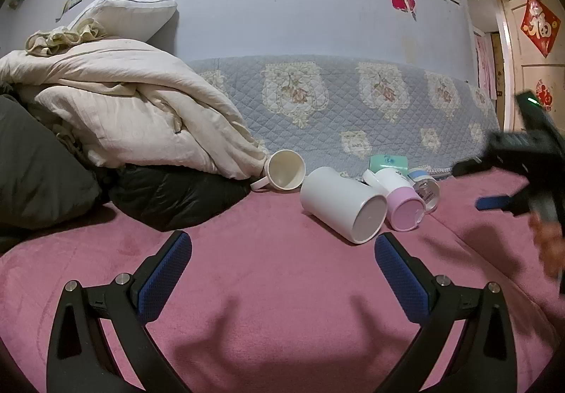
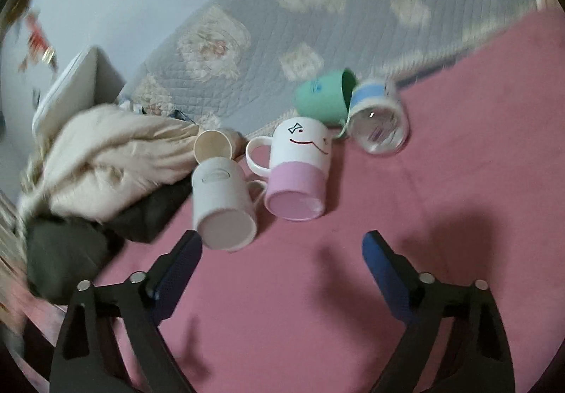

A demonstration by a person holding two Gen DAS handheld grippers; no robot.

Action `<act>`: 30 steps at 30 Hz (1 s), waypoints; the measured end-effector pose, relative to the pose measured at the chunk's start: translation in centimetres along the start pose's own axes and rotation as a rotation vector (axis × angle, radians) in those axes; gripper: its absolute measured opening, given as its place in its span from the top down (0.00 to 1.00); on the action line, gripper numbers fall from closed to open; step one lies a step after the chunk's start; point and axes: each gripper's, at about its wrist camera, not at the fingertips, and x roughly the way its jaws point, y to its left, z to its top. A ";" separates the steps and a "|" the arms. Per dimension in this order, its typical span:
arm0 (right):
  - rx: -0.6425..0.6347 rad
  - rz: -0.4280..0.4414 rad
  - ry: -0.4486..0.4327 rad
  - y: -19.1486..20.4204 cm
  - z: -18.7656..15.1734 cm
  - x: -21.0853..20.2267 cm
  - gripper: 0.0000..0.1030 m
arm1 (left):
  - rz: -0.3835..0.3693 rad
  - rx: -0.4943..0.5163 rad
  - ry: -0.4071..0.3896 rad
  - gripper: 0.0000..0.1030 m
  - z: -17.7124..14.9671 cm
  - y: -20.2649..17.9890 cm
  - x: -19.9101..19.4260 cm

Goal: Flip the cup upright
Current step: 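Move the right tool to the pink-based smiley mug and close around its body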

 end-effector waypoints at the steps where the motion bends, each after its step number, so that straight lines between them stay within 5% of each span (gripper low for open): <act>1: 0.035 -0.013 0.032 0.1 0.8 0.5 0.15 | -0.001 -0.001 0.001 0.00 0.0 0.0 0.0; 9: 0.007 -0.150 0.192 2.4 5.4 5.6 0.17 | -0.020 -0.044 0.012 0.00 -0.3 0.6 0.4; 18: 0.074 -0.230 0.196 1.3 7.3 10.2 0.28 | -0.014 -0.032 -0.006 0.00 -0.5 0.3 0.0; 23: 0.019 -0.287 0.225 1.6 9.2 13.0 0.28 | -0.045 -0.086 0.066 0.00 -0.8 1.4 1.7; 30: 0.092 -0.176 0.344 0.7 8.5 16.3 0.25 | -0.059 -0.096 0.070 0.00 -1.0 1.5 1.8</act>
